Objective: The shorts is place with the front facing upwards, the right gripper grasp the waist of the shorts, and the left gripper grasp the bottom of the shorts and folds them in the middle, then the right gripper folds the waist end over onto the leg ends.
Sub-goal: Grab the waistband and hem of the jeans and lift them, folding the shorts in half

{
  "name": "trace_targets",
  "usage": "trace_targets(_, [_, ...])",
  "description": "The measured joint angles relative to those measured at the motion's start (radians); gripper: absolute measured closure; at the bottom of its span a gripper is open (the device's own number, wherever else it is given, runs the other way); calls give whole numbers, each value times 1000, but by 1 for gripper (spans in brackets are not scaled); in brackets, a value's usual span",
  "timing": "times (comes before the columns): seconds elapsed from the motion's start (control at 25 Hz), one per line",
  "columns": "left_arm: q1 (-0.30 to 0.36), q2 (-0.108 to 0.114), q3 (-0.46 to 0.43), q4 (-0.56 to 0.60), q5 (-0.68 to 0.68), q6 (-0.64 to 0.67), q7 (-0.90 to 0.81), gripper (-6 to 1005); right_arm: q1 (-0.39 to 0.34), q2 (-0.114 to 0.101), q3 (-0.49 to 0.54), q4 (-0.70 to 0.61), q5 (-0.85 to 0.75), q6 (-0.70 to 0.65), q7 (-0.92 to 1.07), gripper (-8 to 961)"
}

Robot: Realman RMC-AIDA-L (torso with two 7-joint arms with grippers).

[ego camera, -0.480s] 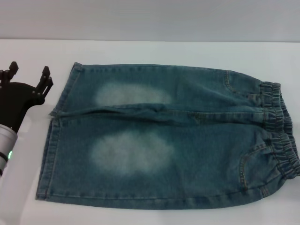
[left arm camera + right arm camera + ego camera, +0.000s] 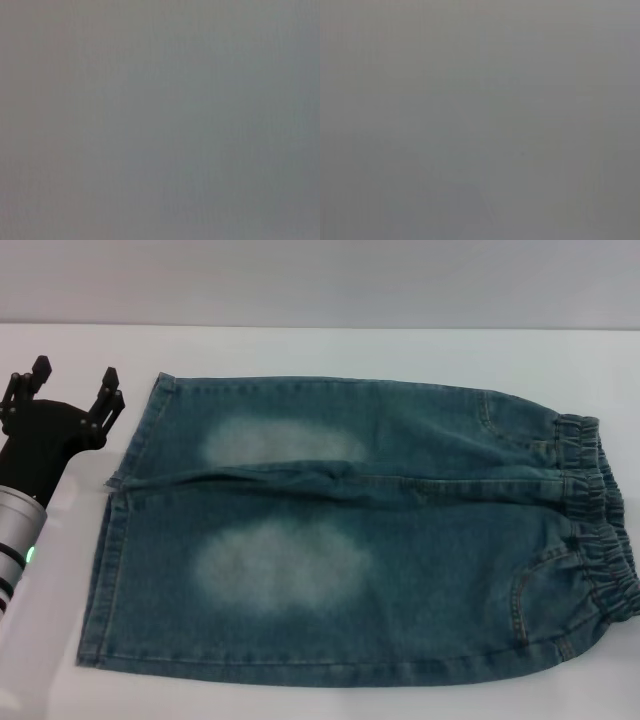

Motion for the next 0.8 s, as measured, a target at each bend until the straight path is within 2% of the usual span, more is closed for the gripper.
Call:
trace_targets(0.48, [-14, -5, 2, -5, -4, 4, -10, 213, -8, -3, -7, -22, -7, -20, 0, 174])
trace_targets(0.8, [-16, 0, 33, 29, 3, -8, -96, 213, 5, -15, -14, -38, -97, 6, 27, 174])
